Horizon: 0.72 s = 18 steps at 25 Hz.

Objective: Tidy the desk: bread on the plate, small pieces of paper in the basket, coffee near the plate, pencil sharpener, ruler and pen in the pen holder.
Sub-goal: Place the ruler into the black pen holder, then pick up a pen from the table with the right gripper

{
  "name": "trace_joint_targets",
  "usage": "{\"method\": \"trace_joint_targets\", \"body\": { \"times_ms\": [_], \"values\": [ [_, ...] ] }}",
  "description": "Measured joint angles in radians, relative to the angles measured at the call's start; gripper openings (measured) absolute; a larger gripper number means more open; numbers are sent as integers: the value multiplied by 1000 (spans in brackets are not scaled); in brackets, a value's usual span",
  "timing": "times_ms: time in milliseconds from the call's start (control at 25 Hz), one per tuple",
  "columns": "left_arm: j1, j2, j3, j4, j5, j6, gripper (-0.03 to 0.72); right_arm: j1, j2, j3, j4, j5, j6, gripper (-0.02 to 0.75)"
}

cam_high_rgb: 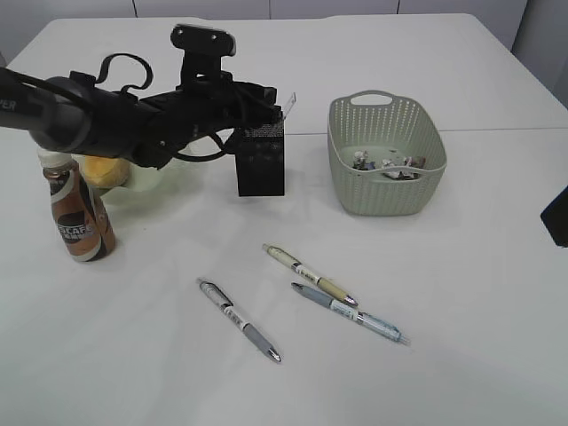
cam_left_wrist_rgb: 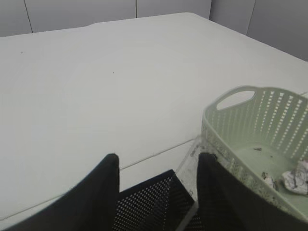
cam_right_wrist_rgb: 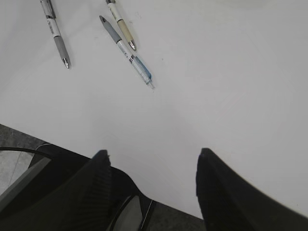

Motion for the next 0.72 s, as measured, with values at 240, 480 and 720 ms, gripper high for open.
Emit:
{"method": "trace_joint_targets", "body": {
  "times_ms": [240,480,720],
  "values": [
    [0,-85,0,-1,28,0,390,0,0,0,0,0,0,417],
    [0,-204,0,-1,237,0,390,0,0,0,26,0,0,417],
    [0,-359,0,12,552,0,390,0,0,-45,64,0,15,417]
  ]
}}
